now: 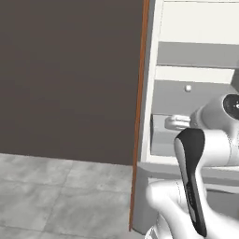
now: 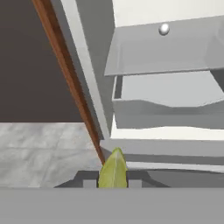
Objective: Take the lemon wedge from the fridge and place it on the plate with fish on the dining counter.
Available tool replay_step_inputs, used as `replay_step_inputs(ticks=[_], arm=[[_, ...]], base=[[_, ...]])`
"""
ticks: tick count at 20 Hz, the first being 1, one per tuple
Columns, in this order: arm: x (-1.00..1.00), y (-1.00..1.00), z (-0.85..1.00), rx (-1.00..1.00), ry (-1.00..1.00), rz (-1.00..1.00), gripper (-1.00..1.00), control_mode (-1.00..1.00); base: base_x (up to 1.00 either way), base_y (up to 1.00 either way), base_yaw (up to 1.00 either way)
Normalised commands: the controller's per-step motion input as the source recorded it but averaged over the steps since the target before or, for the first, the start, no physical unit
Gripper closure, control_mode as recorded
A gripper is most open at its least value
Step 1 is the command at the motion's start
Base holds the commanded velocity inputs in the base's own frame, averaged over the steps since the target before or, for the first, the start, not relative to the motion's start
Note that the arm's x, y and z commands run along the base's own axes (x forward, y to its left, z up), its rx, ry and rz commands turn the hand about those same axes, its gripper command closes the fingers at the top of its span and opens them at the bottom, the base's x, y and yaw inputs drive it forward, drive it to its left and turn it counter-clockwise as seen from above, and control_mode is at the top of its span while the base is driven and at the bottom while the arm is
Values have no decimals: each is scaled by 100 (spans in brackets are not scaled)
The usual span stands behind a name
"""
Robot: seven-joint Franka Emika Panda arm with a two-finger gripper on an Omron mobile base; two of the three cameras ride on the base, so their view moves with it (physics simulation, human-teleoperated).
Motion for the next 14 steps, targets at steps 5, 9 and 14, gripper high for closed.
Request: replay_step_inputs(ticks=[5, 9, 14], arm=[[0, 0, 0, 0, 0, 0, 100, 100], [0, 0, 0, 0, 0, 0, 100, 100], [0, 0, 0, 0, 0, 0, 100, 100]], base=[[0, 2, 100], [0, 2, 100], [0, 3, 100]])
